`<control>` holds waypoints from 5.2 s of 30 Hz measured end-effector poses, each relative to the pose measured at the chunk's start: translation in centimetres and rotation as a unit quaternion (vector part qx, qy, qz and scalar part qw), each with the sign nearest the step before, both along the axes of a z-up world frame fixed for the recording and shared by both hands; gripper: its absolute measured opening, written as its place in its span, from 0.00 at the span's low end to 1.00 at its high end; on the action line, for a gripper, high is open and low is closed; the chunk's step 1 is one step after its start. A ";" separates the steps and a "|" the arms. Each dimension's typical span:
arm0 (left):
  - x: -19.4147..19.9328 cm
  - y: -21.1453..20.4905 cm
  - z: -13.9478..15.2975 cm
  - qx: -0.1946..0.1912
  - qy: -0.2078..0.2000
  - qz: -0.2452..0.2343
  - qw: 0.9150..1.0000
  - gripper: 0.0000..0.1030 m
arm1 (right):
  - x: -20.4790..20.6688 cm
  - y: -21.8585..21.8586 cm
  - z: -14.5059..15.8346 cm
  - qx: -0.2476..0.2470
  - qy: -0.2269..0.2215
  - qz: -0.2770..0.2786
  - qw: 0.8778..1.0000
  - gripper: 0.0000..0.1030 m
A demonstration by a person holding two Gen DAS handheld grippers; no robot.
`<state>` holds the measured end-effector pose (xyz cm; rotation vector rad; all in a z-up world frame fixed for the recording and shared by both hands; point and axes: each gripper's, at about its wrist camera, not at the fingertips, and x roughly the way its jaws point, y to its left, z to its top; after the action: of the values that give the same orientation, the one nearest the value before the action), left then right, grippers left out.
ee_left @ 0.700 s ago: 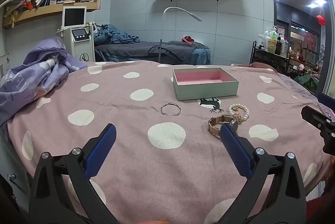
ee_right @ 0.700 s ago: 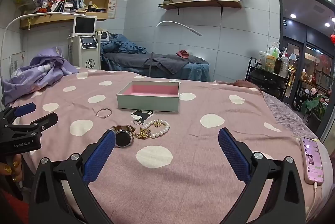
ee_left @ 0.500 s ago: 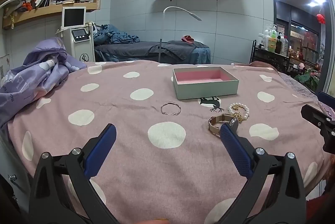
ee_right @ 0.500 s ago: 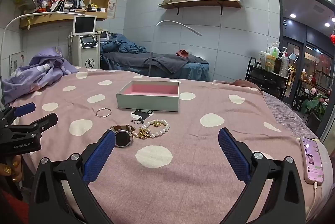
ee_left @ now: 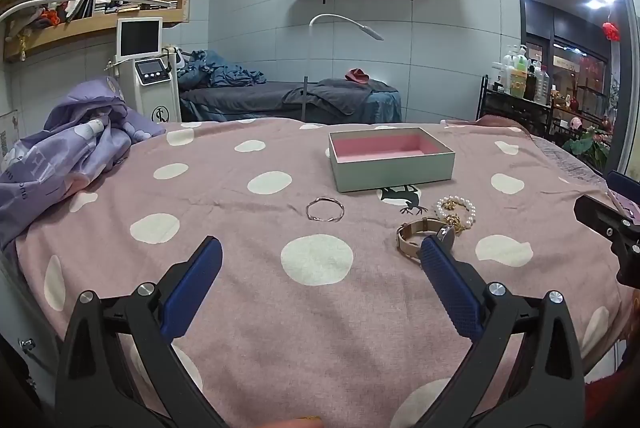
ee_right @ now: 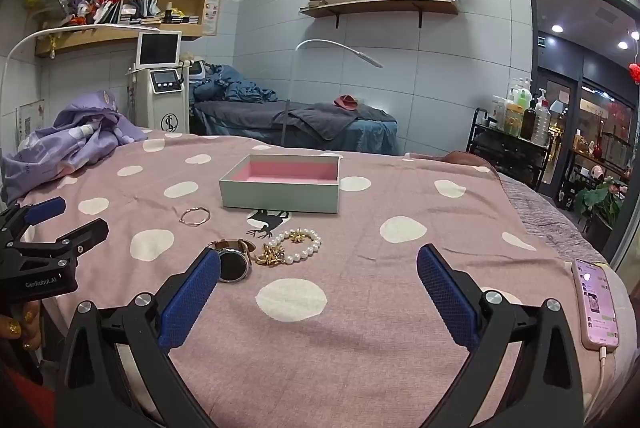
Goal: Organize jewelry
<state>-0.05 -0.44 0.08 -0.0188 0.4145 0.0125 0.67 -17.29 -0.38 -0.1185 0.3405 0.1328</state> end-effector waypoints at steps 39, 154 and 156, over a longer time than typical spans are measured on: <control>0.1 0.1 -0.1 0.003 -0.001 -0.001 1.000 0.95 | 0.3 -0.9 -0.2 0.002 0.001 0.000 1.000 0.94; 20.7 -1.0 1.1 0.002 0.176 -0.255 0.951 0.02 | 18.3 2.7 2.8 0.001 0.162 0.135 0.977 0.09; 20.9 -1.7 -0.1 0.030 0.187 -0.249 0.950 0.20 | 18.4 2.8 2.5 0.002 0.165 0.135 0.977 0.09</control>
<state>20.87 -2.15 0.01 0.1503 0.7890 -0.4770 19.11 -14.53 2.08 -0.1389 0.6552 0.4248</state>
